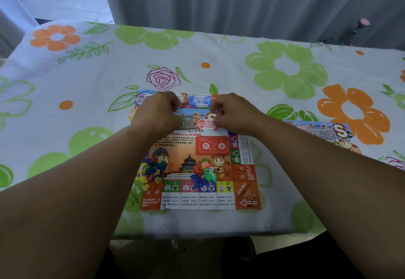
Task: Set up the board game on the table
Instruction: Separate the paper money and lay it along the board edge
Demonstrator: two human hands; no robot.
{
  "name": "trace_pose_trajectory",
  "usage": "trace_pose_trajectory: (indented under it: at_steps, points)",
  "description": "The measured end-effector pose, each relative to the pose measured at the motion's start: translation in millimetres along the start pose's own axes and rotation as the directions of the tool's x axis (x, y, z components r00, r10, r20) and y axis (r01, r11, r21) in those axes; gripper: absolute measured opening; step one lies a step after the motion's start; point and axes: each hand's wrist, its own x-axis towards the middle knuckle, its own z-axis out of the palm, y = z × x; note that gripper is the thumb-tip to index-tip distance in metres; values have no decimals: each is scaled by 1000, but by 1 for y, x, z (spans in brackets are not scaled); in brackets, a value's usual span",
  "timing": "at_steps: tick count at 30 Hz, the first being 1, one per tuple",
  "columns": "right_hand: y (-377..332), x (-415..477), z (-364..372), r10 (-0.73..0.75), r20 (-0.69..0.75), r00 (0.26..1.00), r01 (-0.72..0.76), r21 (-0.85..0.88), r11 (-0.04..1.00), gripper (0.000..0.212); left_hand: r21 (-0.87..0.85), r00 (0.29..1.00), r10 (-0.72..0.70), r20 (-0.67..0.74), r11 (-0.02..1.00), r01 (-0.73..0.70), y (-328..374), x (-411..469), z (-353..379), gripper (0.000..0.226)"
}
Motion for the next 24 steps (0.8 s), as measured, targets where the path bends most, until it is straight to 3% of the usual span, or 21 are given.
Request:
trace_pose_trajectory:
  at_steps: [8,17,24]
  points:
    - [-41,8,17,-128,36,991,128,-9,992,37,-10,998,-35,42,999,36,-24,-4,-17,43]
    - [-69,19,34,-178,61,982,188,-251,950,47,173,993,42,107,983,-60,-33,-5,-13,60]
    - [-70,20,38,-149,89,985,170,-324,931,33,200,996,57,75,977,-71,-34,-4,-11,54]
